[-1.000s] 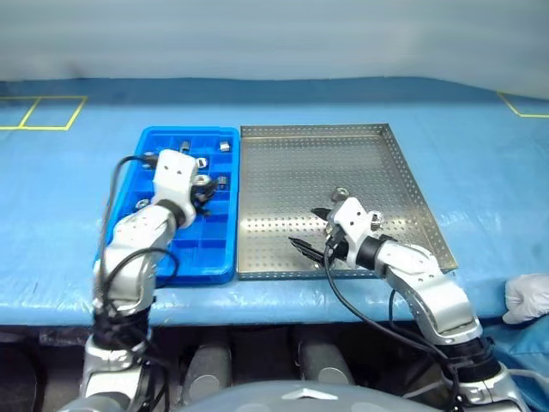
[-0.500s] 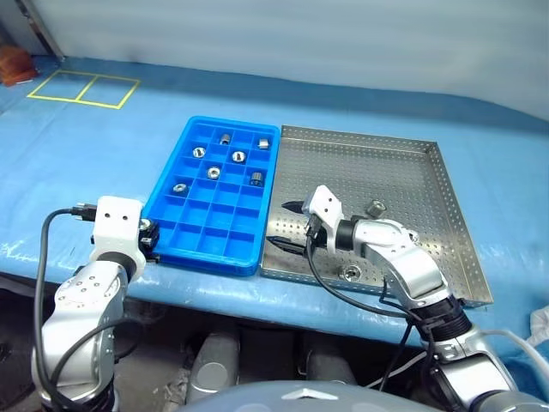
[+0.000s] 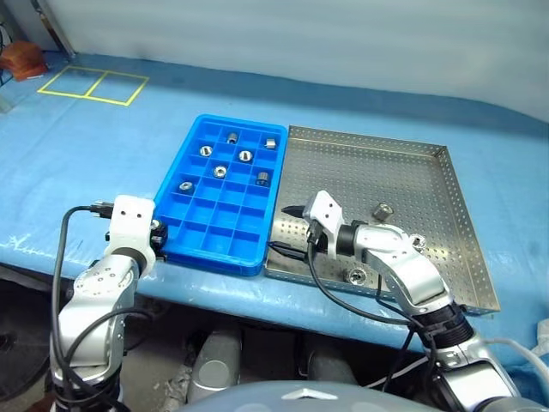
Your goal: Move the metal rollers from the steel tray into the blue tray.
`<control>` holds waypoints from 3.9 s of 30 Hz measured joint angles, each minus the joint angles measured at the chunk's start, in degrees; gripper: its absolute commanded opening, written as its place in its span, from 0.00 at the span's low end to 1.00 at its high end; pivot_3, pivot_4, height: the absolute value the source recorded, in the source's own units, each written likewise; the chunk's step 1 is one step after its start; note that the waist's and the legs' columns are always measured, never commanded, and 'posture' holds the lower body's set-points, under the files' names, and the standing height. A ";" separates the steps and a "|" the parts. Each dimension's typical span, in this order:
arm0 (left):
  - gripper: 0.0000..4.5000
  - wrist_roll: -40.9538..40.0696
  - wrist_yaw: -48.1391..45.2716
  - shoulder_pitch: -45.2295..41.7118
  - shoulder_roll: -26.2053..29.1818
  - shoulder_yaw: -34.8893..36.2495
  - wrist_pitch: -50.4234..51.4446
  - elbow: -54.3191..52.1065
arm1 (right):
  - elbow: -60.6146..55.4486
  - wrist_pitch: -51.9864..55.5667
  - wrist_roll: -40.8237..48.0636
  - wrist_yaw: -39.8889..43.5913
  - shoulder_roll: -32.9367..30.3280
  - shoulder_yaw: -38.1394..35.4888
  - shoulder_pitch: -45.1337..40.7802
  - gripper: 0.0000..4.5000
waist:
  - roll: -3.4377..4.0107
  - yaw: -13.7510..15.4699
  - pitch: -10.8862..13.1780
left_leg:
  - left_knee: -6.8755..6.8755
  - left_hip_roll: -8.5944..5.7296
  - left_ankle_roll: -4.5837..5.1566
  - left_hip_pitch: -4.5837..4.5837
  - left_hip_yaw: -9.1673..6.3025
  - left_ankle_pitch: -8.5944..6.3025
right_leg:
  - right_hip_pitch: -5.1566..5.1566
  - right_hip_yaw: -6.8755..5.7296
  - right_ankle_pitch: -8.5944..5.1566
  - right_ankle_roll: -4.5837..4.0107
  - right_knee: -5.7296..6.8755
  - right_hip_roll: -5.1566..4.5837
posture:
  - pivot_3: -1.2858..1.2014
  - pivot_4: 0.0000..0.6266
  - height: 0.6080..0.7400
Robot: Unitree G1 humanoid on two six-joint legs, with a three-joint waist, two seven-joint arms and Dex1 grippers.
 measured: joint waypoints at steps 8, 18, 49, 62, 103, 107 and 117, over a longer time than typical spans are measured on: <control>0.82 -2.85 -1.06 -3.64 -4.72 1.82 -5.67 0.21 | -0.88 0.00 -0.02 -1.08 -0.12 -0.31 0.62 1.00 | -0.02 -0.26 0.01 | 0.01 0.00 -0.02 -0.02 0.01 0.01 | 0.02 -0.03 0.00 0.00 -0.02 -0.03 | 0.63 0.24 1.00; 0.82 -11.34 -14.70 -13.09 -5.12 -11.26 -19.18 12.81 | -12.95 6.11 -3.80 -8.65 -7.93 -6.89 10.11 1.00 | -0.01 -1.80 0.00 | 0.07 -0.08 -0.02 -0.12 0.08 0.01 | -0.01 0.01 0.00 0.01 -0.10 -0.11 | 0.55 0.24 1.00; 0.82 -2.01 -29.68 -31.12 -14.56 -34.83 -46.38 58.46 | -29.53 14.43 -1.99 -18.30 -7.49 -18.10 28.19 1.00 | 0.03 -14.42 -0.02 | 0.17 -0.07 0.05 -0.03 0.26 -0.01 | -0.03 0.29 0.06 0.14 0.02 -0.06 | 0.45 0.24 1.00; 0.82 0.22 -29.66 -31.13 -14.90 -34.69 -47.25 59.51 | -29.47 14.29 -2.02 -18.77 -7.36 -17.73 27.82 1.00 | 0.03 -14.98 -0.02 | 0.16 -0.07 0.05 -0.02 0.26 -0.01 | -0.03 0.30 0.07 0.14 0.03 -0.05 | 0.45 0.24 1.00; 0.82 7.59 -19.33 -28.96 -11.34 -31.89 -36.17 53.00 | -24.57 11.22 -2.55 -17.84 -7.27 -12.50 22.26 1.00 | 0.04 -13.06 -0.03 | 0.16 -0.09 0.06 0.03 0.24 0.00 | 0.04 0.32 0.09 0.18 0.04 -0.04 | 0.48 0.24 1.00; 0.69 7.51 -19.23 -29.22 -11.54 -31.85 -35.05 53.27 | -24.57 11.21 -2.72 -17.84 -7.21 -12.42 22.14 1.00 | 0.04 -13.04 -0.03 | 0.16 -0.09 0.06 0.04 0.24 0.00 | 0.05 0.32 0.09 0.19 0.04 -0.04 | 0.48 0.24 1.00; 0.38 6.89 -18.92 -29.45 -11.70 -31.46 -33.96 53.29 | -24.57 11.19 -3.02 -17.82 -6.86 -12.29 21.63 1.00 | 0.04 -12.99 -0.03 | 0.17 -0.09 0.06 0.04 0.24 0.00 | 0.05 0.32 0.10 0.19 0.05 -0.04 | 0.49 0.24 1.00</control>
